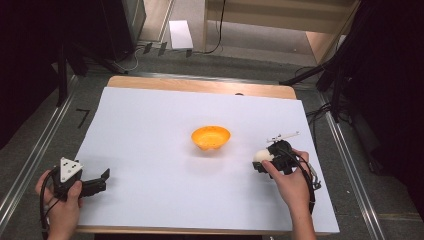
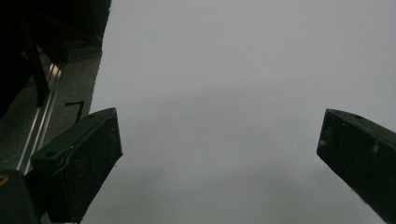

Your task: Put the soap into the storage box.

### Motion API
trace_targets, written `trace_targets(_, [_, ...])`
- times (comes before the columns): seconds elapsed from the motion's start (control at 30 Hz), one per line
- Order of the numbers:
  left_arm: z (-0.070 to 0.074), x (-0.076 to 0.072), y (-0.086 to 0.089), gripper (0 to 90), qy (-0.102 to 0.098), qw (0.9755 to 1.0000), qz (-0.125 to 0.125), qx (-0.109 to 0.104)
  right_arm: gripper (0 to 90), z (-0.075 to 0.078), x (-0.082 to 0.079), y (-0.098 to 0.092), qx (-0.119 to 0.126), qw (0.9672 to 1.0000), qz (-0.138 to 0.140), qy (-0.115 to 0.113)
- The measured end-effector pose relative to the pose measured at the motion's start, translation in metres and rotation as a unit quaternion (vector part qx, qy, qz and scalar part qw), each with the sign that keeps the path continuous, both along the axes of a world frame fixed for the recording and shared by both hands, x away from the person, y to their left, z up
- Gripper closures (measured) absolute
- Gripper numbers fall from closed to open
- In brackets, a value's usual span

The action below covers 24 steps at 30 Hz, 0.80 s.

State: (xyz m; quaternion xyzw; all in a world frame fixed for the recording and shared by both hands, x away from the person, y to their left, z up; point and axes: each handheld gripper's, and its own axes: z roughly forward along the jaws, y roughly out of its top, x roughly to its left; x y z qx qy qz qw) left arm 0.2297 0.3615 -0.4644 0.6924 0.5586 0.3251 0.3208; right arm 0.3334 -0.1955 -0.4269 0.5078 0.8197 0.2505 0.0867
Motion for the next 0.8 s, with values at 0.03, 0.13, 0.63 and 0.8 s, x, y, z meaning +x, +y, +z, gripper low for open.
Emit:
trace_targets(0.03, [0.000,0.000,0.000,0.3,0.000,1.0000,0.000,0.000,24.5,0.001,0.001,0.001,0.000,1.0000,0.001,0.001])
trace_targets(0.13, [0.000,0.000,0.000,0.3,0.000,1.0000,0.000,-0.001,24.4,0.003,0.003,0.005,0.004,1.0000,0.006,0.001])
trace_targets(0.63, [0.000,0.000,0.000,0.3,0.000,1.0000,-0.001,-0.002,24.5,0.017,0.016,0.020,0.015,0.9997,0.017,-0.004])
trace_targets(0.8, [0.000,0.000,0.000,0.3,-0.001,1.0000,-0.001,-0.002,24.5,0.021,0.020,0.025,0.018,0.9996,0.022,-0.007])
